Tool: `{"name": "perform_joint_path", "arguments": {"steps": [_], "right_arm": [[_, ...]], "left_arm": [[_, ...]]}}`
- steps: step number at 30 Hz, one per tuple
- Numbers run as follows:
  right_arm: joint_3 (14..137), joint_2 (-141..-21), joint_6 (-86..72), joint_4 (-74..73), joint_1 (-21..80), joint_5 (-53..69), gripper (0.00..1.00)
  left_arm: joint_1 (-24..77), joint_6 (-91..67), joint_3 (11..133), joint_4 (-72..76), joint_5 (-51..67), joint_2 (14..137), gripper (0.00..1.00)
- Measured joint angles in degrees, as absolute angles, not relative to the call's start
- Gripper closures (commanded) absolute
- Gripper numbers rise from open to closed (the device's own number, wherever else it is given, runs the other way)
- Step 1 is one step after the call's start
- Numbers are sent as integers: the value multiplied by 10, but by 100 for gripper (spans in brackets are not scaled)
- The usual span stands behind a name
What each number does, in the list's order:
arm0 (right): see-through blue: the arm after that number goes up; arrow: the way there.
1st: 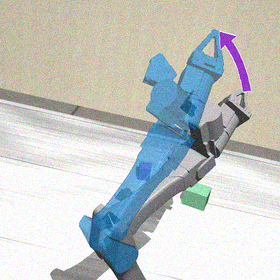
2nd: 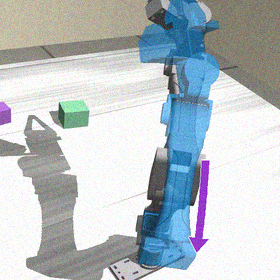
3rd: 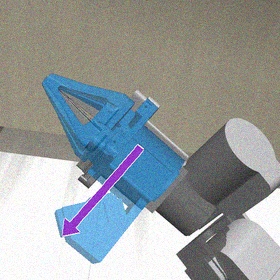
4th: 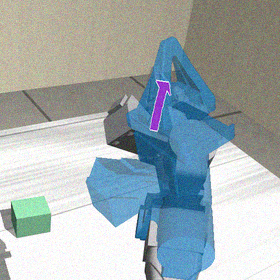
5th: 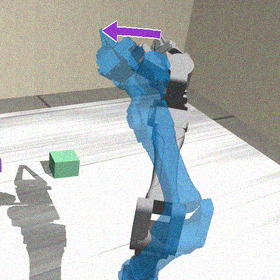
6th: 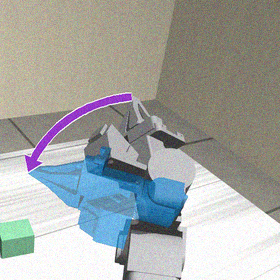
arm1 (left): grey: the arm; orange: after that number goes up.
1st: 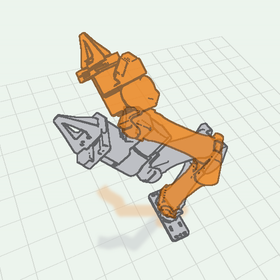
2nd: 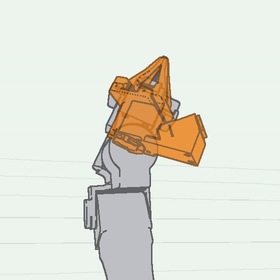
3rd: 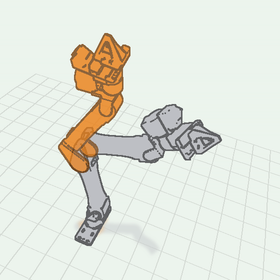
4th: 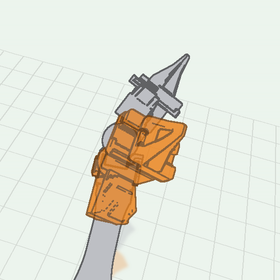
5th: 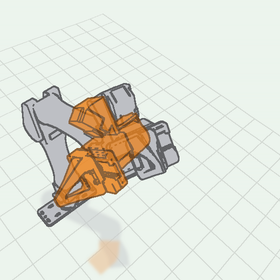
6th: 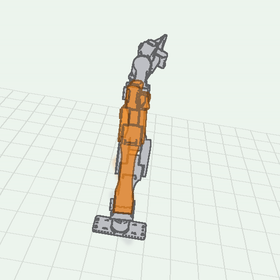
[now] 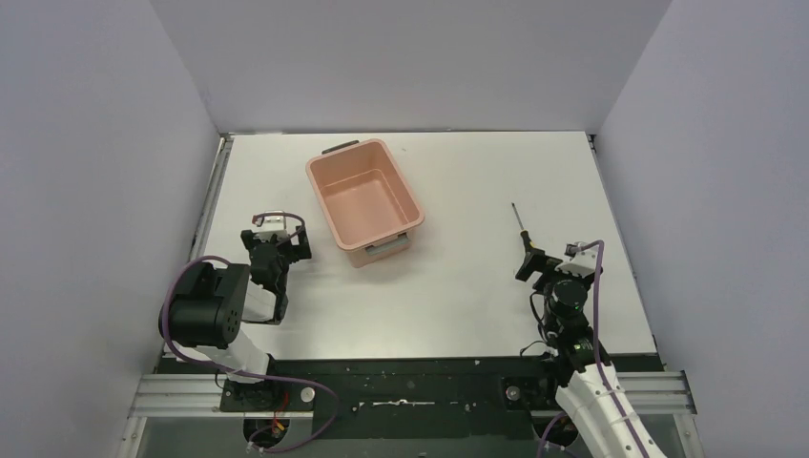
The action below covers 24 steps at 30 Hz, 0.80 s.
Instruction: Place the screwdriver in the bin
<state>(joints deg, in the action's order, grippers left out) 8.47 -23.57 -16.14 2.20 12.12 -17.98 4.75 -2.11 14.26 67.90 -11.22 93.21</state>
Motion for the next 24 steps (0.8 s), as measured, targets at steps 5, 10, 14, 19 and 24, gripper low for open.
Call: {"name": "perform_joint_path", "arguments": {"steps": [5, 10, 14, 19, 24], "right_arm": [[109, -269, -159, 22, 121, -186, 0], [238, -401, -157, -4, 118, -192, 0], [416, -573, -146, -60, 88, -164, 0], [613, -804, -118, -152, 28, -77, 2], [652, -940, -87, -229, 16, -7, 14]], "left_arm": [[48, -21, 143, 679, -112, 932, 3], [48, -21, 143, 679, -112, 932, 3], [48, -21, 143, 679, -112, 932, 3], [48, -21, 143, 679, -112, 932, 3], [48, -21, 143, 679, -112, 932, 3]]}}
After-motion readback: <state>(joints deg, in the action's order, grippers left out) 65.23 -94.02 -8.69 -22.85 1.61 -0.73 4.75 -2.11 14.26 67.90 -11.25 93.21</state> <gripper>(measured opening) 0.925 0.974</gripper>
